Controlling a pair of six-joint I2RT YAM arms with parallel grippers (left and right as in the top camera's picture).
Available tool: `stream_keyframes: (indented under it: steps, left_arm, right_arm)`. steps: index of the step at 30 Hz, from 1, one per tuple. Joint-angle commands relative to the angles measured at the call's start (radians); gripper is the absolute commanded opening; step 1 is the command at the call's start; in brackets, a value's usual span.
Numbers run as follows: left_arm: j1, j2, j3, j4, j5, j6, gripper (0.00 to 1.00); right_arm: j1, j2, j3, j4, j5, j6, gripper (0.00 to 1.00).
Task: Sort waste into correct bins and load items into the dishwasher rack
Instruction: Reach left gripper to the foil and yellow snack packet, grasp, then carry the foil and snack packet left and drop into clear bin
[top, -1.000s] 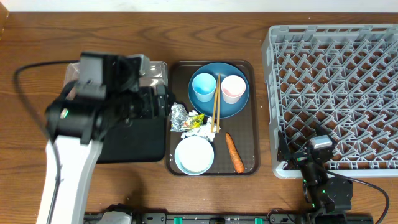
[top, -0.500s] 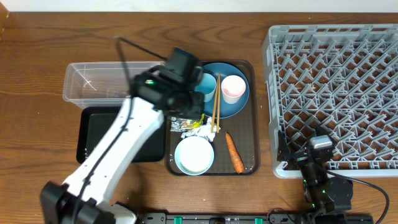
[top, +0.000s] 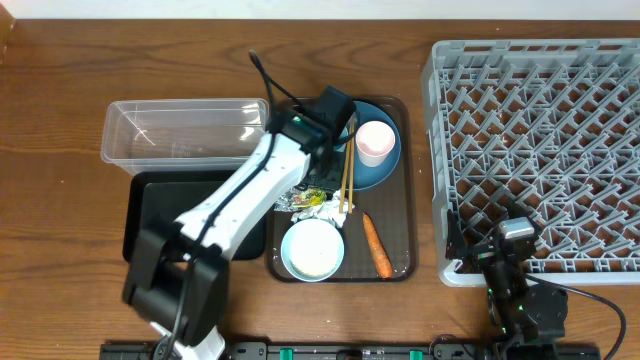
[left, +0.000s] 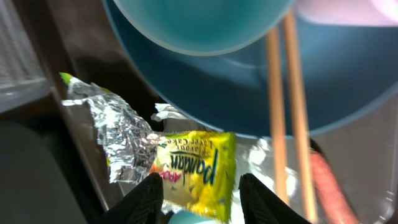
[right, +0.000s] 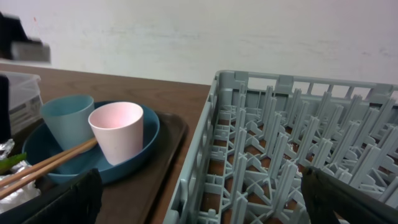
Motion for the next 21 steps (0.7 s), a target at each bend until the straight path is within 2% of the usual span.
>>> stream_keyframes:
  steps: [1, 21]
  left_arm:
    - [0.001, 0.031, -0.008, 0.001, -0.026, -0.027, 0.43]
    - [-0.057, 0.045, -0.021, -0.021, -0.023, -0.027, 0.44]
  right_arm:
    - [-0.006, -0.004, -0.002, -0.003, -0.001, -0.004, 0.99]
    - [-0.006, -0.004, -0.002, -0.003, -0.002, -0.004, 0.99]
